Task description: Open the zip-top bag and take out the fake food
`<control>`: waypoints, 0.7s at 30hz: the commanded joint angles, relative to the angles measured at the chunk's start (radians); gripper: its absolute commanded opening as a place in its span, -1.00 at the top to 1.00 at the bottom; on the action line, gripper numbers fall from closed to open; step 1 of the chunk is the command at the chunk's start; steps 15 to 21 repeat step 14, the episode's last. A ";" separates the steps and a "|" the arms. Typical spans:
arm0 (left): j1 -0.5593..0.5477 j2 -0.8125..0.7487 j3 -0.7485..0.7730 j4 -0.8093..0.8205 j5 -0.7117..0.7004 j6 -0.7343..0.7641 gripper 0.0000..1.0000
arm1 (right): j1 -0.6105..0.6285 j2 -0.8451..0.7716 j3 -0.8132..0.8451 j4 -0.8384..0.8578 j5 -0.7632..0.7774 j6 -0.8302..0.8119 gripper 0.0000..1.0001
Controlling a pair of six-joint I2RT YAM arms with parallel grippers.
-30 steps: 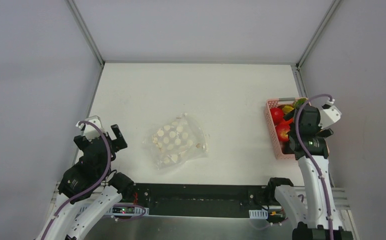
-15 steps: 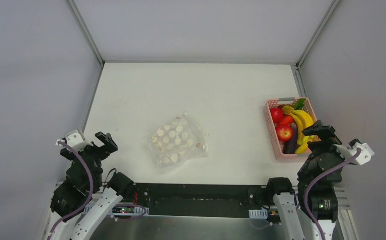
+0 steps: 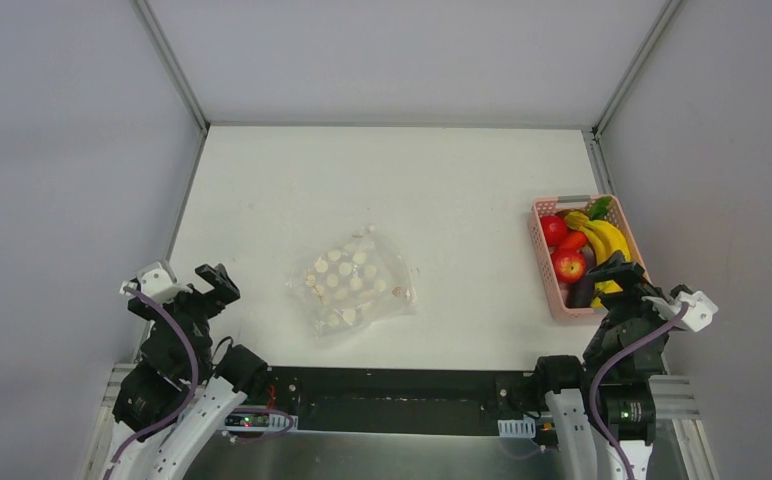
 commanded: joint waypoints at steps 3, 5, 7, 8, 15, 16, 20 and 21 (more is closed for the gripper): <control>0.011 -0.205 -0.028 0.084 -0.018 0.032 -0.98 | 0.012 -0.027 -0.029 0.072 -0.040 -0.011 -0.99; 0.016 -0.199 -0.036 0.096 -0.001 0.037 -0.98 | 0.015 -0.027 -0.032 0.079 -0.059 -0.018 -0.98; 0.021 -0.193 -0.044 0.109 0.022 0.044 -0.98 | 0.020 -0.027 -0.034 0.081 -0.059 -0.022 -0.97; 0.023 -0.191 -0.047 0.117 0.030 0.045 -0.98 | 0.021 -0.027 -0.035 0.083 -0.053 -0.022 -0.97; 0.045 -0.180 -0.064 0.149 0.076 0.059 -0.98 | 0.027 -0.027 -0.041 0.093 -0.054 -0.025 -0.97; 0.045 -0.180 -0.064 0.149 0.076 0.059 -0.98 | 0.027 -0.027 -0.041 0.093 -0.054 -0.025 -0.97; 0.045 -0.180 -0.064 0.149 0.076 0.059 -0.98 | 0.027 -0.027 -0.041 0.093 -0.054 -0.025 -0.97; 0.045 -0.180 -0.064 0.149 0.076 0.059 -0.98 | 0.027 -0.027 -0.041 0.093 -0.054 -0.025 -0.97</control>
